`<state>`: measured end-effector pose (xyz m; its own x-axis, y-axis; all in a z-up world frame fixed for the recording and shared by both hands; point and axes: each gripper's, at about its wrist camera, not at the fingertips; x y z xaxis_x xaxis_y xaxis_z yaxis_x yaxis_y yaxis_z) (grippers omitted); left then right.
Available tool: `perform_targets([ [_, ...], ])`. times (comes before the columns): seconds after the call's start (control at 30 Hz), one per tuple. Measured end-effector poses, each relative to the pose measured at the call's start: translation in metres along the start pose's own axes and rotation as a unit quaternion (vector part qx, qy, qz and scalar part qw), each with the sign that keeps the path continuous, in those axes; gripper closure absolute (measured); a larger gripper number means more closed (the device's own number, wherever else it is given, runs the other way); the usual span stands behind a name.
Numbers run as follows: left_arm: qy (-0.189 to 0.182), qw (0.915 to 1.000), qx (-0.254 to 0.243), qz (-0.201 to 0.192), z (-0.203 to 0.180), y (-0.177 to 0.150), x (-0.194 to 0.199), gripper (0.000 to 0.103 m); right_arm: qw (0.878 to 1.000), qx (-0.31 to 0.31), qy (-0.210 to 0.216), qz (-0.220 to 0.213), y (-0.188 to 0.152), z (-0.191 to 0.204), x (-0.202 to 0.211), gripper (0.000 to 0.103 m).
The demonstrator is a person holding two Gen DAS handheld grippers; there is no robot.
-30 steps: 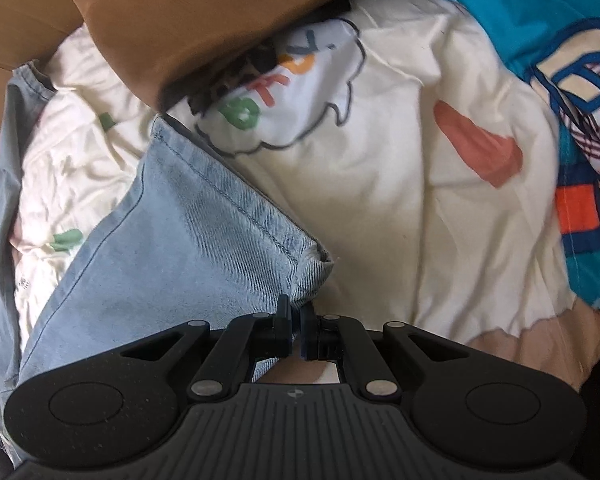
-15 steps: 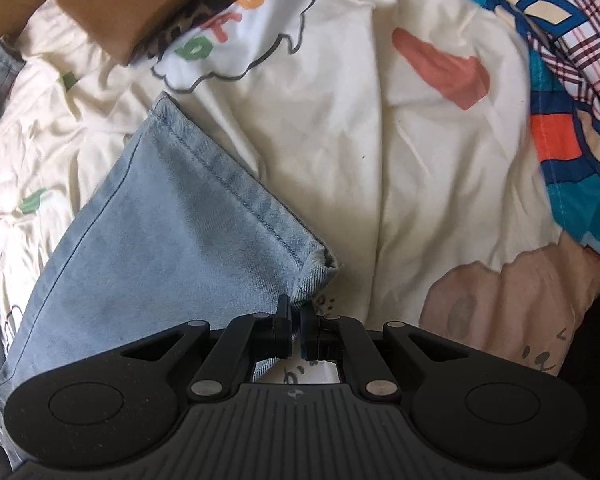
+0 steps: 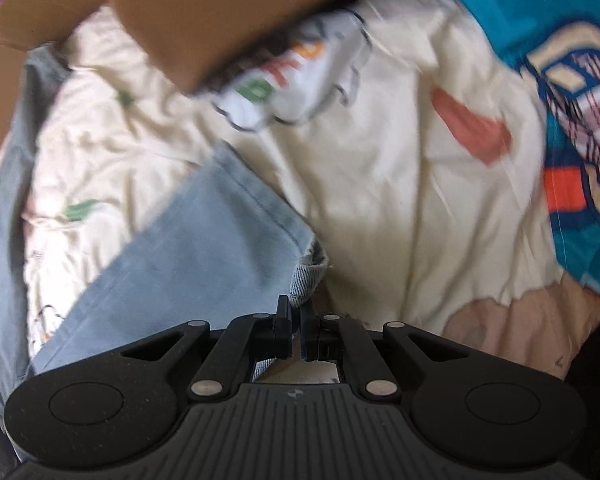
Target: Fold clothes
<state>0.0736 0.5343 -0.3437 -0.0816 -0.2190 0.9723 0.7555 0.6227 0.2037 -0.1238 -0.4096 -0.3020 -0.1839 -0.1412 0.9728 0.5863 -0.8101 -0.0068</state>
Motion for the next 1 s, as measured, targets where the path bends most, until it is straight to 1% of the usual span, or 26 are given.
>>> perform_targets([
  [0.07, 0.009, 0.9999, -0.006, 0.01, -0.004, 0.0, -0.005, 0.092, 1.0, 0.006, 0.006, -0.004, 0.002, 0.003, 0.004, 0.101],
  [0.13, 0.017, 0.9996, -0.011, 0.018, -0.009, -0.002, -0.005, 0.088, 1.0, 0.004, 0.001, 0.006, 0.003, -0.001, -0.003, 0.101],
  [0.23, 0.029, 0.9988, -0.03, 0.025, -0.016, -0.002, 0.008, 0.077, 0.999, -0.022, -0.008, 0.036, 0.001, -0.02, -0.023, 0.097],
  [0.27, 0.03, 0.9986, -0.035, 0.025, -0.016, -0.001, 0.016, 0.071, 0.999, -0.028, -0.013, 0.039, 0.0, -0.024, -0.026, 0.093],
  [0.3, 0.026, 0.9986, -0.038, 0.026, -0.013, 0.001, 0.023, 0.069, 0.999, -0.028, -0.02, 0.032, 0.001, -0.026, -0.024, 0.084],
  [0.33, 0.023, 0.9985, -0.041, 0.027, -0.011, 0.003, 0.031, 0.069, 0.999, -0.027, -0.026, 0.024, 0.001, -0.028, -0.023, 0.077],
  [0.37, 0.019, 0.9985, -0.043, 0.027, -0.008, 0.005, 0.039, 0.069, 0.999, -0.027, -0.032, 0.017, 0.001, -0.03, -0.022, 0.065],
  [0.4, 0.015, 0.9986, -0.044, 0.026, -0.005, 0.006, 0.047, 0.069, 0.999, -0.027, -0.033, 0.012, 0.002, -0.031, -0.02, 0.061],
  [0.47, 0.007, 0.9989, -0.041, 0.019, -0.001, 0.01, 0.062, 0.069, 1.0, -0.024, -0.015, 0.004, 0.006, -0.03, -0.016, 0.061],
  [0.53, -0.006, 0.9993, -0.034, 0.011, 0.001, 0.015, 0.077, 0.068, 1.0, -0.011, -0.006, -0.007, 0.013, -0.023, -0.012, 0.061],
  [0.57, -0.014, 0.9993, -0.034, 0.007, 0.0, 0.018, 0.083, 0.066, 1.0, -0.004, -0.002, -0.012, 0.017, -0.018, -0.01, 0.061],
  [0.63, -0.032, 0.9987, -0.039, -0.004, -0.006, 0.025, 0.091, 0.058, 1.0, 0.01, 0.008, -0.022, 0.028, -0.006, -0.007, 0.061],
  [0.67, -0.037, 0.9984, -0.042, -0.011, -0.01, 0.028, 0.095, 0.049, 0.999, 0.02, 0.014, -0.03, 0.034, 0.003, -0.005, 0.061],
  [0.7, -0.041, 0.9979, -0.048, -0.018, -0.016, 0.033, 0.097, 0.043, 0.999, 0.029, 0.02, -0.037, 0.04, 0.012, -0.003, 0.061],
  [0.8, -0.056, 0.9962, -0.061, -0.027, -0.033, 0.046, 0.095, 0.043, 0.996, 0.055, 0.034, -0.054, 0.058, 0.042, -0.004, 0.061],
  [1.0, -0.073, 0.9905, -0.108, -0.043, -0.081, 0.074, 0.077, 0.043, 0.991, 0.114, 0.039, -0.063, 0.084, 0.11, -0.018, 0.061],
])
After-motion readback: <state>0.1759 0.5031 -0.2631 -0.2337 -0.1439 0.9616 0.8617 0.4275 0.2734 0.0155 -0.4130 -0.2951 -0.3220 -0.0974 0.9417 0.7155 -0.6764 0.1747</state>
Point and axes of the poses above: each gripper's, at about its wrist camera, not at the fingertips, and x roughly against the way its jaws point, z to its left, y to its top, and after that the axes turned 4 degrees about z, right-handed
